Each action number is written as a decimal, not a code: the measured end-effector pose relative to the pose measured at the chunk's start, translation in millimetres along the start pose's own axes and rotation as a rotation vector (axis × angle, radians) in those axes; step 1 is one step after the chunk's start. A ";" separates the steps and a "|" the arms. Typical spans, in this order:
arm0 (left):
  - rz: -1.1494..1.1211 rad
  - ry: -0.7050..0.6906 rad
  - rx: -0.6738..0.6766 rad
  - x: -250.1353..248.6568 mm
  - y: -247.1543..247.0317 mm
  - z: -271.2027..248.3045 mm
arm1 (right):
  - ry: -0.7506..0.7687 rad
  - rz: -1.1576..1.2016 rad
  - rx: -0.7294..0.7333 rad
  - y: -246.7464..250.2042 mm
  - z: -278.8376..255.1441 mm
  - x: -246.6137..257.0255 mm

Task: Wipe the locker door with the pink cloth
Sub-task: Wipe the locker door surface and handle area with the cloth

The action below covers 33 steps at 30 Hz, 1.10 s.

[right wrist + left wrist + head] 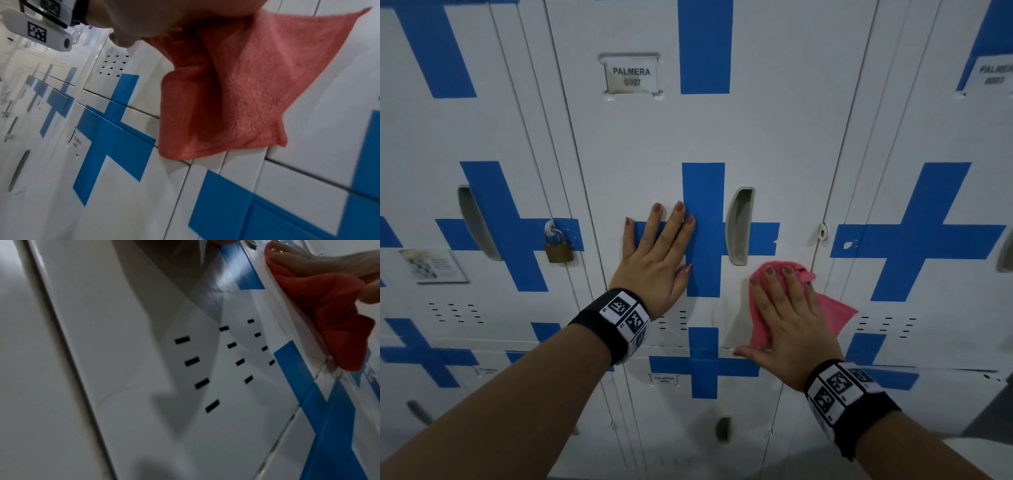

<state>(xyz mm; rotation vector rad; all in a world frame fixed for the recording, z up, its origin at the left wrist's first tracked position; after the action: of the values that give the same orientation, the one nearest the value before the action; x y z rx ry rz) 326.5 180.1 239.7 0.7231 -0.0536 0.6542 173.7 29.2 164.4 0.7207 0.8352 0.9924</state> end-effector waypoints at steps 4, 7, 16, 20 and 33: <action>0.000 -0.002 0.005 -0.4 -0.8 -1.3 | -0.095 0.050 0.001 -4.1 -15.8 -6.2; -0.001 -0.012 0.018 -0.4 -2.8 -4.4 | -0.198 0.111 -0.054 1.0 -15.6 -13.4; -0.008 -0.013 0.030 -0.1 -3.7 -5.2 | -0.186 0.034 -0.171 13.9 15.5 -3.3; -0.023 -0.017 0.022 -0.2 -2.1 -4.9 | -0.124 0.043 -0.154 5.4 19.8 15.2; -0.038 -0.012 0.027 0.5 -1.6 -5.2 | -0.075 -0.007 0.060 -28.9 -34.4 -12.2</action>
<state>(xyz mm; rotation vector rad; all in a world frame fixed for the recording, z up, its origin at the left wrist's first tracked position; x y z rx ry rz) 326.9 182.7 234.9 0.7527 -0.0422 0.6153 152.5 12.0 126.6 0.8008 0.8045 0.9320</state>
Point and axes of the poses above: each hand's wrist, its own z-axis towards the middle knuckle, its own y-axis out of the back of the hand, x = y × z, the point moved 5 cm from there along z, towards the middle knuckle, and after that the axes turned 4 degrees about -z, right-handed, at the moved point
